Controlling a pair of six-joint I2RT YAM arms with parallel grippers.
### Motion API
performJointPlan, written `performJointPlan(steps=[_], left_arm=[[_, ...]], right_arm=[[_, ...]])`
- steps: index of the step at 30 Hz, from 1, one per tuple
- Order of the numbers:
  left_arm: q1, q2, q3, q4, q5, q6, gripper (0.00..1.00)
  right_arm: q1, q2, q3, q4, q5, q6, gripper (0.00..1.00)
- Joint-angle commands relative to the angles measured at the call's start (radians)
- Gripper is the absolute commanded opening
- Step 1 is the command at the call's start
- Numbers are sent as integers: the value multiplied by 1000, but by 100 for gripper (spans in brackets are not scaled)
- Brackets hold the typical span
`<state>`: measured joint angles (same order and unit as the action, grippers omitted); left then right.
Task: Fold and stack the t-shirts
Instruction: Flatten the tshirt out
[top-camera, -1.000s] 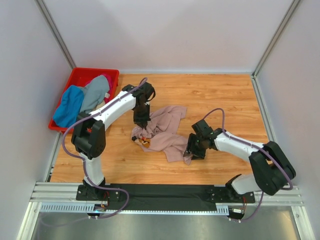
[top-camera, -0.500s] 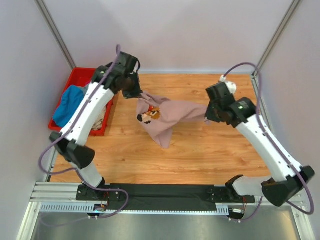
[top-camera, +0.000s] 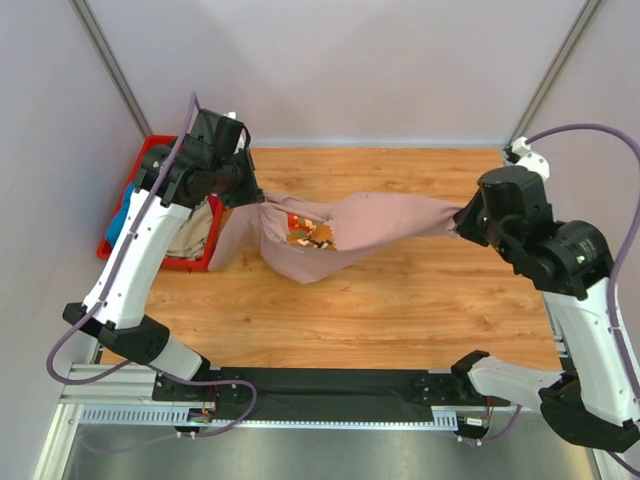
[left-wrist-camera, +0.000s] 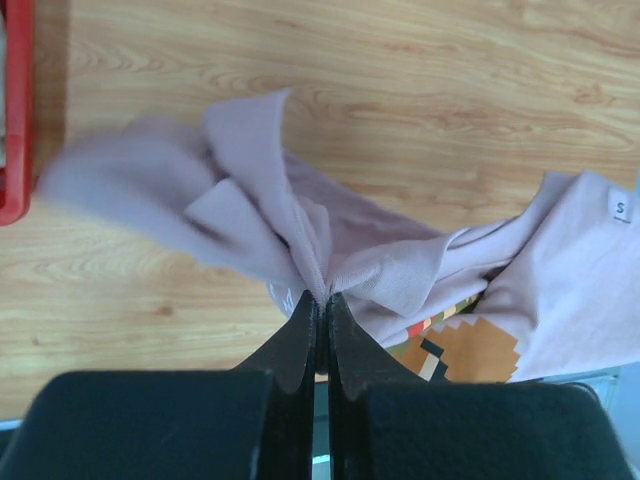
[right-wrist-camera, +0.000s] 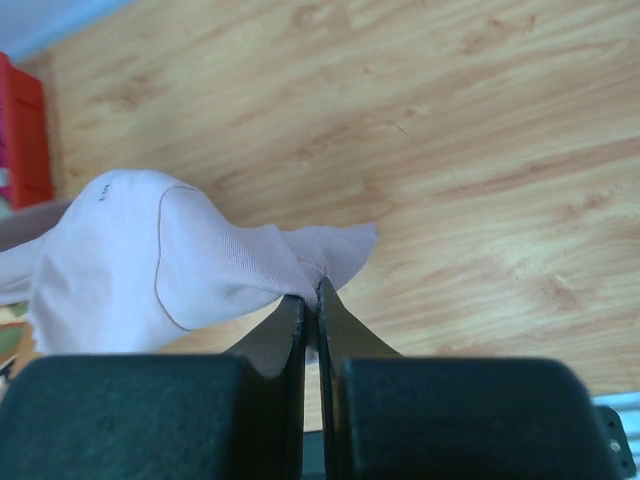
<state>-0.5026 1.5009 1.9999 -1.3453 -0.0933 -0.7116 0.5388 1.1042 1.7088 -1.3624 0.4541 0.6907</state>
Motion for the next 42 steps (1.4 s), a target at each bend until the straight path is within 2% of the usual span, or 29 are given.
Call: performJointPlan(steps=[1, 3, 6, 7, 9, 10, 12, 14, 18, 20, 27, 32, 38, 39, 40, 41, 42], left_arm=[[1, -1, 115, -49, 53, 3, 0], [1, 13, 49, 0, 86, 21, 0], [13, 105, -19, 95, 127, 79, 0], [27, 181, -18, 118, 142, 93, 0], [38, 263, 31, 181, 191, 145, 0], [38, 344, 68, 170, 188, 155, 0], [38, 403, 156, 101, 164, 155, 0], [38, 392, 120, 135, 209, 153, 0], [27, 302, -180, 251, 254, 133, 0], [22, 300, -264, 256, 277, 135, 0], [-48, 303, -392, 193, 207, 161, 1], [-85, 265, -505, 225, 233, 106, 4], [-203, 190, -598, 371, 283, 43, 5], [-215, 179, -610, 405, 306, 34, 7], [-221, 180, -624, 475, 388, 20, 9], [-223, 183, -650, 498, 435, 6, 21], [-223, 185, -656, 506, 460, -9, 28]], right_arm=[[0, -17, 127, -245, 54, -19, 0], [0, -14, 164, -219, 46, -36, 0], [-2, -1, 102, -152, 38, -68, 0], [-2, 18, 83, -126, 20, -74, 0], [0, 42, 46, -112, 5, -88, 0], [-2, 61, 42, -118, 11, -83, 0], [0, 75, 31, -145, 23, -59, 0], [0, 68, 0, -162, 26, -62, 0], [0, 20, -136, -181, 11, -27, 0], [-2, -24, -243, -181, -55, 9, 0], [0, -118, -523, -158, -241, 136, 0], [-2, -73, -567, -182, -213, 150, 0], [-120, -60, -514, -216, -88, 132, 0], [-160, -60, -505, -234, -43, 129, 0], [-183, -67, -511, -247, -28, 130, 0], [-209, -70, -521, -259, -26, 127, 0], [-258, -75, -537, -267, -58, 104, 2]])
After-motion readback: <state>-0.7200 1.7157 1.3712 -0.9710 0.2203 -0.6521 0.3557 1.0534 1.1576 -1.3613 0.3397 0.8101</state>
